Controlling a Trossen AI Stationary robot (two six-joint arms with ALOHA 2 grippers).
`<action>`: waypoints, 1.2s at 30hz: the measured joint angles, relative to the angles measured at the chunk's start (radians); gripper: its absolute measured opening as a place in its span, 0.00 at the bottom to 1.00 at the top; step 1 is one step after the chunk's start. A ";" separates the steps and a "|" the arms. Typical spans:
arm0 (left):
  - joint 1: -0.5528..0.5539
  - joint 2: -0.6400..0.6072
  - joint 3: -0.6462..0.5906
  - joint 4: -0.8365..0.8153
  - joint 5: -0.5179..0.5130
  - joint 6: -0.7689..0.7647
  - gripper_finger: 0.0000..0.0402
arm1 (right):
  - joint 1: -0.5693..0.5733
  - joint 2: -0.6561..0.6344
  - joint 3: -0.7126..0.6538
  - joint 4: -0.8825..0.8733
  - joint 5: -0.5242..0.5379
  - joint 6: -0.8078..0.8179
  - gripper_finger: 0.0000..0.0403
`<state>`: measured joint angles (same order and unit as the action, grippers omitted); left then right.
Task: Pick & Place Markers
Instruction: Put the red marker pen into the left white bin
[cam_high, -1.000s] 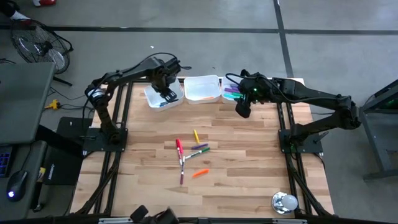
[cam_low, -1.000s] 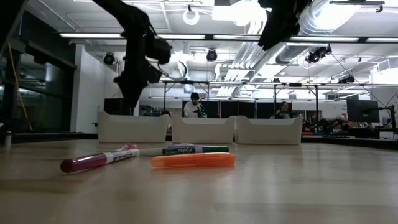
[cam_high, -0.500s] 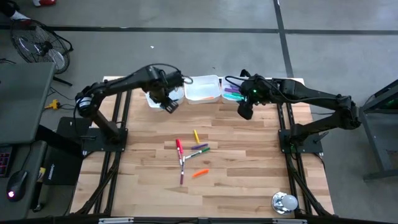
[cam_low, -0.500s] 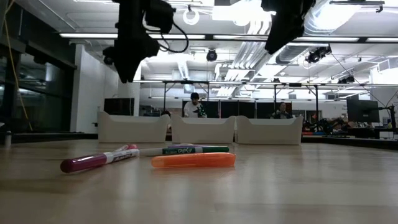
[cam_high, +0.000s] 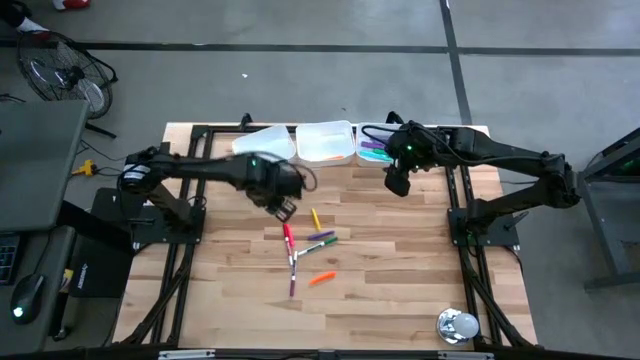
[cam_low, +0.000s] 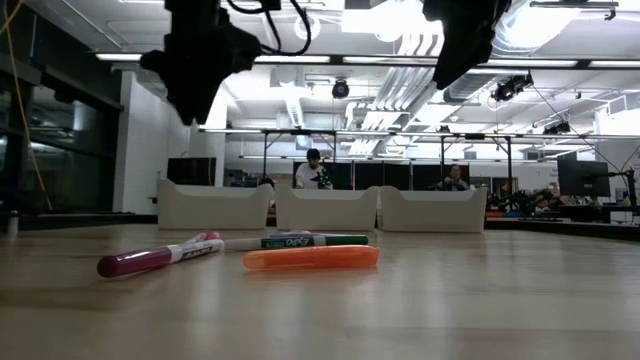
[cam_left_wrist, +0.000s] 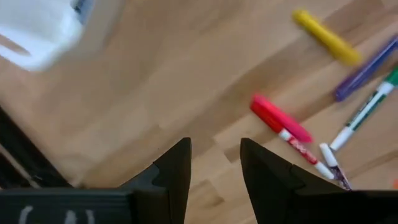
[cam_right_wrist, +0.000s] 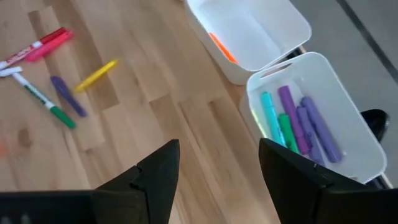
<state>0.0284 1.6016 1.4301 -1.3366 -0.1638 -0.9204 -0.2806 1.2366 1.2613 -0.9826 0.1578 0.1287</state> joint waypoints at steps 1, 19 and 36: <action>-0.021 0.000 -0.021 0.012 0.004 -0.033 0.33 | 0.000 0.000 0.000 -0.001 -0.008 -0.003 0.52; -0.240 0.000 -0.291 0.434 0.136 -0.525 0.33 | 0.000 0.000 0.000 -0.031 -0.034 -0.024 0.52; -0.258 0.102 -0.301 0.567 0.153 -0.742 0.33 | 0.000 0.000 0.000 -0.030 -0.034 -0.021 0.52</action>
<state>-0.2295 1.7036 1.1290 -0.7699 -0.0106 -1.6622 -0.2806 1.2369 1.2613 -1.0130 0.1234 0.1081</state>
